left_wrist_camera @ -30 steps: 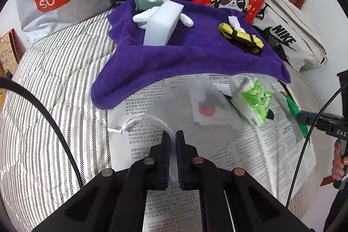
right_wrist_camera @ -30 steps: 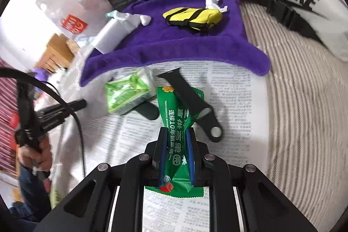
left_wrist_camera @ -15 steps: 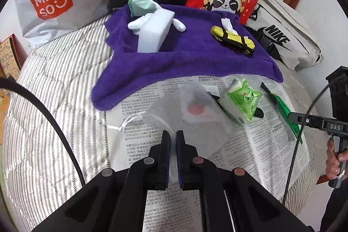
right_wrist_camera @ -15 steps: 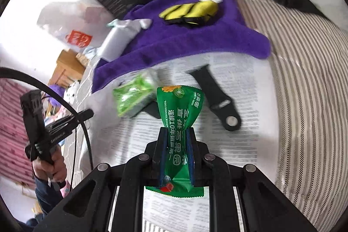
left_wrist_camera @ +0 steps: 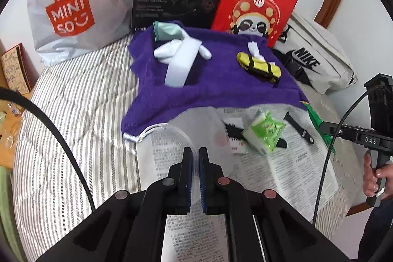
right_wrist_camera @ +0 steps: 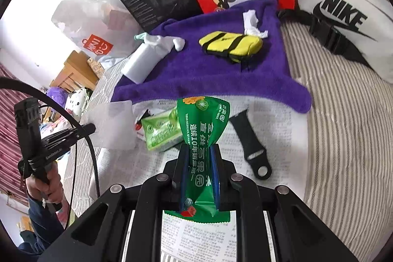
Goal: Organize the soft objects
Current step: 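Lift and carry the mesh bag and green packet over the purple towel with both grippers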
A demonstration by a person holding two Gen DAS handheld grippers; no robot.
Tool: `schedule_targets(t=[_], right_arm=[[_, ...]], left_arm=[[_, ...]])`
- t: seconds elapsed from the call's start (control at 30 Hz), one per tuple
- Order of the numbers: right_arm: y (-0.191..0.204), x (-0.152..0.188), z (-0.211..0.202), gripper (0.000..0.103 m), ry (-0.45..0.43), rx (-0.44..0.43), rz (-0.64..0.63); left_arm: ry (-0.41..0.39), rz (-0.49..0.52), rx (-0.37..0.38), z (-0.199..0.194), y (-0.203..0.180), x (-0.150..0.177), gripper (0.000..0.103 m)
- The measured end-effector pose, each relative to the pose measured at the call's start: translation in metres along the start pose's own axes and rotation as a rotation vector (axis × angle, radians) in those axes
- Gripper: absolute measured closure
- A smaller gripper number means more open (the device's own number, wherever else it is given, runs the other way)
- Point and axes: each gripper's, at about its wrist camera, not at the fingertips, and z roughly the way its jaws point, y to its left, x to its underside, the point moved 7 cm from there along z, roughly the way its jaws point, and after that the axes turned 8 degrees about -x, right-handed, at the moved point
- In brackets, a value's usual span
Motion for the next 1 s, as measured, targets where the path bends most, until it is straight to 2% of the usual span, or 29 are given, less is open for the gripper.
schedule_targets(t=[0.57,1.0], right_arm=[[0.004,-0.052,-0.002,0.086,-0.041,0.026,-0.050],[-0.001,-0.103,0.021,0.086,-0.054,0.038,-0.073]], left_arm=[[-0.111,0.050,0.035,-0.029,-0.011,-0.057,0.097],[-0.134,0.088,0.038,-0.013,-0.025,-0.100,0.097]])
